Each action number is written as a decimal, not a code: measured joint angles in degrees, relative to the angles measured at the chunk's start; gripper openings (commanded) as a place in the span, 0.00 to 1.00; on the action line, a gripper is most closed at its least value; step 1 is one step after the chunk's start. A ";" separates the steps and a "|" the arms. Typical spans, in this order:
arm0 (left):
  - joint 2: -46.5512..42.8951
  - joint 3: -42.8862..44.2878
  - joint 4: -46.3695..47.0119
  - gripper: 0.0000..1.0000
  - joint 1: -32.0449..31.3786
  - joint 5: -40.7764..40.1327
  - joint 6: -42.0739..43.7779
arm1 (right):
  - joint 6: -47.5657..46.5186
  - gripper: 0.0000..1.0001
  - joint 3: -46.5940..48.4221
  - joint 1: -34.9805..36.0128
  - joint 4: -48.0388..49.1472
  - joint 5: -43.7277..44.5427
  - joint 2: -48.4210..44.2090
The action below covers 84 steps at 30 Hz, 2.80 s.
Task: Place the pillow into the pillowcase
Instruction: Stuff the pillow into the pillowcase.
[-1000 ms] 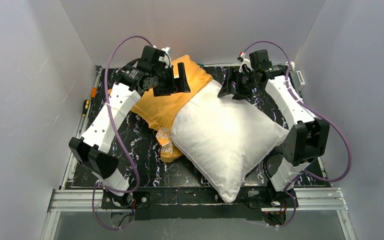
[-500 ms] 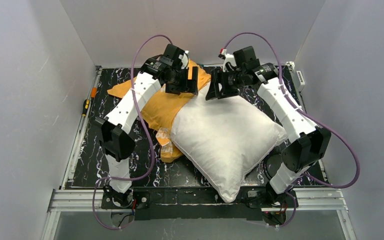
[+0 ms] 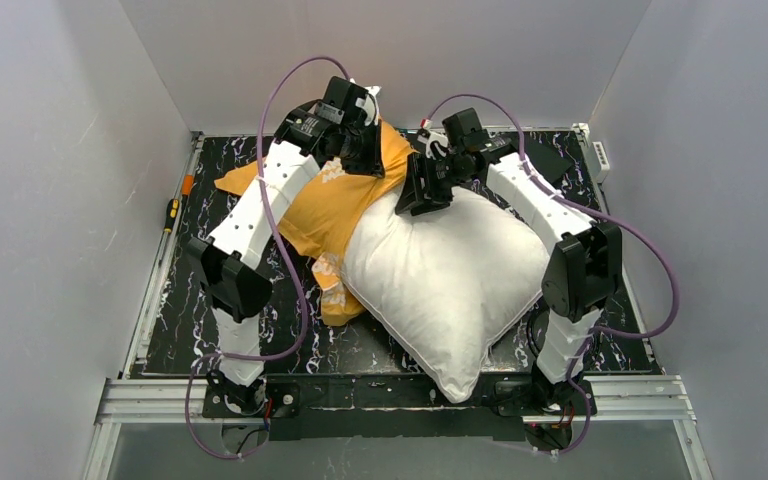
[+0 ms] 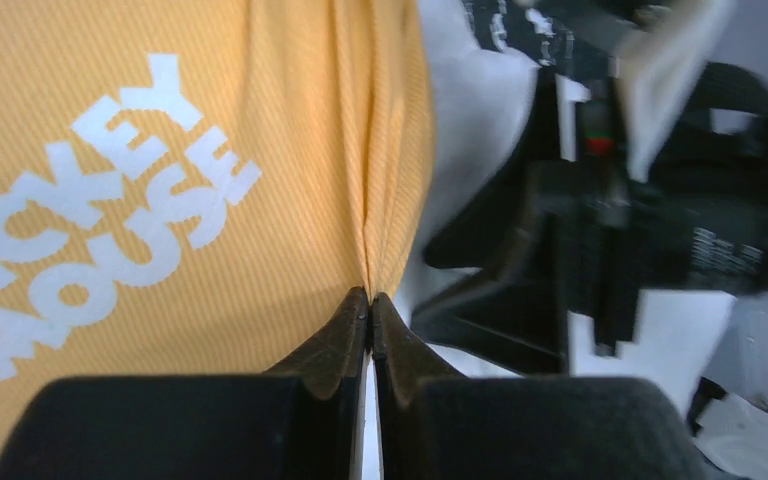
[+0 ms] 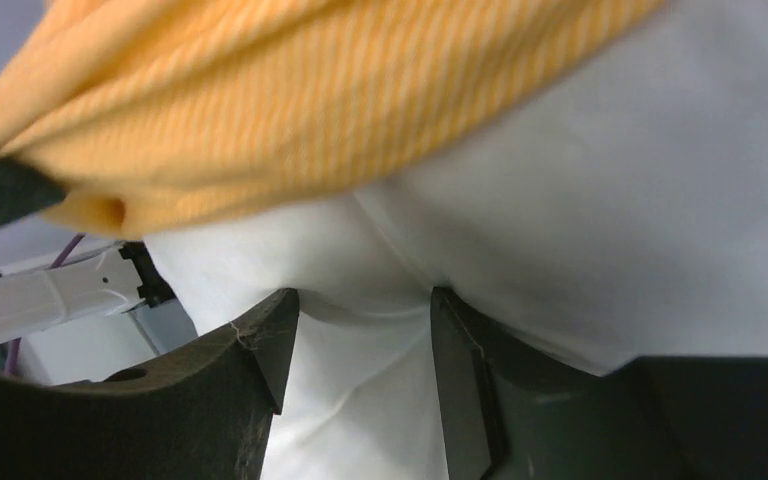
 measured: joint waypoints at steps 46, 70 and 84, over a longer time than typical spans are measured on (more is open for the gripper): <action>-22.08 -33.81 31.32 0.70 4.26 21.64 -26.10 | 76.35 0.09 -37.00 -6.51 100.63 -9.75 -2.86; -11.50 -33.33 2.91 0.60 9.38 2.89 -18.93 | 17.20 0.01 -12.04 -10.64 2.58 -7.93 -11.61; -22.93 -34.05 3.65 0.93 14.67 3.37 -10.51 | -2.21 0.89 3.23 -15.69 -15.28 5.20 -7.37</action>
